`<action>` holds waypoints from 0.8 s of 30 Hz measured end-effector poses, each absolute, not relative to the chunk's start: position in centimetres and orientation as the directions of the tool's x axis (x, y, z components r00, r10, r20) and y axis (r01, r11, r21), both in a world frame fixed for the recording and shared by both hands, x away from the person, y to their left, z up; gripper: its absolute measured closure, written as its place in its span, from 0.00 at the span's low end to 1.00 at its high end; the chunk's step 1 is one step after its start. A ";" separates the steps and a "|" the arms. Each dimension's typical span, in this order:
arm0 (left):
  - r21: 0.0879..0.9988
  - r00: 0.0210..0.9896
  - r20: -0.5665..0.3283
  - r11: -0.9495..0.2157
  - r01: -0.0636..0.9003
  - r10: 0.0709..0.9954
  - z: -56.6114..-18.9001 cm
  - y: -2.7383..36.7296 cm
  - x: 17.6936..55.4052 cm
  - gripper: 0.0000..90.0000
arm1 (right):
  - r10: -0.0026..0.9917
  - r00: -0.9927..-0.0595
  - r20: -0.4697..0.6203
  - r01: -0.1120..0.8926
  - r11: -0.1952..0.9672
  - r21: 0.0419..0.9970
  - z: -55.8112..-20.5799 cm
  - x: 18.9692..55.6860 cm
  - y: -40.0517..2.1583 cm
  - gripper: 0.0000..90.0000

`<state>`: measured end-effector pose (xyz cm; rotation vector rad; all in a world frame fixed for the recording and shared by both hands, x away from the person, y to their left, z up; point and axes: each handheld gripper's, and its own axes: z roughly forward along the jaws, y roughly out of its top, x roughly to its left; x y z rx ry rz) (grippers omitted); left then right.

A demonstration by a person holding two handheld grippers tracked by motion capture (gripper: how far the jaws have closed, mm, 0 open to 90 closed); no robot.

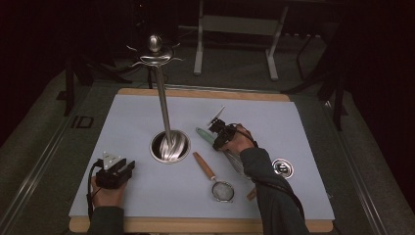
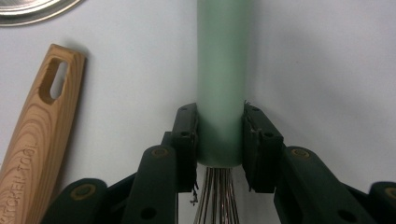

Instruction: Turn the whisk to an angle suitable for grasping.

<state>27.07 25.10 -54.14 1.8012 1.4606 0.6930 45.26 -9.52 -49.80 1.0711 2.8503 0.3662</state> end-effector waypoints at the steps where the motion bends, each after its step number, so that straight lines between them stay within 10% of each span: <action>1: 0.794 0.218 -0.024 -0.114 0.597 0.976 -54.1 25.1 27.1 0.70 | 0.649 -0.761 0.007 0.630 0.735 0.252 -49.8 45.2 -9.6 0.77; 24: 0.798 0.220 -0.012 -0.123 0.589 0.975 -54.1 25.0 27.0 0.69 | 0.603 -0.796 0.046 0.554 0.697 0.456 -46.8 42.9 -10.2 0.77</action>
